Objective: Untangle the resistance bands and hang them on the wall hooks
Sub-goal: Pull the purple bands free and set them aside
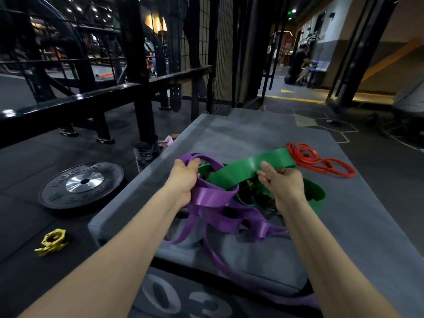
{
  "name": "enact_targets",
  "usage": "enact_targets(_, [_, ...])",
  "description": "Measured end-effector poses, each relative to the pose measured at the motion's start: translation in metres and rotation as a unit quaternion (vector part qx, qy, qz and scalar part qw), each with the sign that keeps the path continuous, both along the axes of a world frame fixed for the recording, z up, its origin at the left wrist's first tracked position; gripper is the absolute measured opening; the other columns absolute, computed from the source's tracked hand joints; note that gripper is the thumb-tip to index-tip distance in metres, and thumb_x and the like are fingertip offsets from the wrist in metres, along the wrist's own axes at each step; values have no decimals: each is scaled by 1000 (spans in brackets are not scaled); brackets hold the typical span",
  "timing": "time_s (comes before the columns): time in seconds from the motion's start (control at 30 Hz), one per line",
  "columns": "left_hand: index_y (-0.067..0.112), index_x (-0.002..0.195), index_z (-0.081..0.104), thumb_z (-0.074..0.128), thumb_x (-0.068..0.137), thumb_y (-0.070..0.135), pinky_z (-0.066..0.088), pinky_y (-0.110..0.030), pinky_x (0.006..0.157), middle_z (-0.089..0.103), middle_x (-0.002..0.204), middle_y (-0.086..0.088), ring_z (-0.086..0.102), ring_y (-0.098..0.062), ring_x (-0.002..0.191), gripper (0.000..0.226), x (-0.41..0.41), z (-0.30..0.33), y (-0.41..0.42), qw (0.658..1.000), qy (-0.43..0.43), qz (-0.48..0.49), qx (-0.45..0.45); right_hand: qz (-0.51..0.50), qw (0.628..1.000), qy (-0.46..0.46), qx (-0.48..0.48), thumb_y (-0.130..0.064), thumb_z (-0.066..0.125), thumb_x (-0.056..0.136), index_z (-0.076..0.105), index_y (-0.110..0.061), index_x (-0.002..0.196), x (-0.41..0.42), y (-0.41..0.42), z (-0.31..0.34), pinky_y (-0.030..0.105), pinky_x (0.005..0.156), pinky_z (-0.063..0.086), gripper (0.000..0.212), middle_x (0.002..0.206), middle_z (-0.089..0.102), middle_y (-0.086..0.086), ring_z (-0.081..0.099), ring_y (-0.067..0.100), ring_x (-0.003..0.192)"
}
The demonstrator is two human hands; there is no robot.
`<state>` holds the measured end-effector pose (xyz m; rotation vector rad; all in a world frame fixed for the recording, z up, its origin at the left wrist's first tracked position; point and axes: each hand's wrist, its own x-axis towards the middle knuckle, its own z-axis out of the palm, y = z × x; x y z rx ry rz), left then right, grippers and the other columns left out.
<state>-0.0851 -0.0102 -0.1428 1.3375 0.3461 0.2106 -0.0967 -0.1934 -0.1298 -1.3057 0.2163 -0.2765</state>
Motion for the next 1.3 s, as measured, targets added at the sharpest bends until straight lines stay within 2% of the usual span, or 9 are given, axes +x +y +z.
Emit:
enact_targets(0.17, [9,101,45,44,98,15,48,-30,62,51,82,-13,50,-18,64,7,2,4,0,998,-3,44,-52,-48,999,-9,-11,-7,69,81,58,-1,67,1,-2,1,24,61,58,19,67,60,9,62,18,64])
enact_targets(0.23, [1,123,40,44,98,14,47,-41,91,52,120,-28,58,-34,101,29,1,6,-5,996,6,54,-66,-102,985,4,-136,-20,76,74,60,6,83,2,-3,-4,36,77,54,32,84,62,14,58,20,74])
enact_targets(0.3, [0,130,35,44,98,14,38,-46,104,37,141,-30,51,-31,115,36,1,10,-13,995,7,54,-85,-116,947,-53,-295,-22,74,75,60,0,100,-10,5,-2,21,81,46,36,105,54,11,53,15,85])
enact_targets(0.37, [-1,130,35,43,98,15,42,-47,99,39,140,-30,49,-23,99,36,1,11,-20,991,3,45,-125,-8,898,-182,-400,-15,69,82,64,-6,102,-25,19,2,4,76,39,23,104,55,5,53,11,88])
enact_targets(0.53, [6,94,53,43,98,15,52,-43,84,55,84,-8,56,-21,73,14,-5,15,-22,982,27,21,-183,134,783,-237,-560,-19,68,82,69,-15,101,-28,18,-5,19,82,31,19,93,60,-2,40,13,90])
enact_targets(0.7, [-1,121,53,43,98,21,45,-50,98,63,118,-17,62,-31,107,34,-2,15,3,979,36,-17,-199,262,723,-221,-600,-10,68,81,75,-13,92,-28,-5,0,21,79,33,13,83,63,2,46,22,87])
enact_targets(0.97, [5,87,53,50,93,16,55,-38,47,60,77,-14,64,-23,57,12,-20,30,13,972,112,-129,-161,74,631,-94,-766,-19,58,82,73,-31,92,-9,-30,-8,29,79,36,21,104,65,3,51,27,103])
enact_targets(1.17, [8,99,50,61,87,19,56,-42,48,59,76,-13,64,-24,51,20,-29,32,12,953,102,-131,-253,185,695,-107,-687,-11,59,75,69,-9,97,-22,-12,-1,34,84,45,25,95,68,13,53,30,99])
enact_targets(1.3, [5,109,47,63,87,21,57,-47,57,59,84,-18,62,-29,69,31,-26,42,-4,930,89,-91,-345,267,728,-94,-624,-47,76,63,57,-12,92,-41,11,9,29,76,41,49,86,59,3,48,22,89])
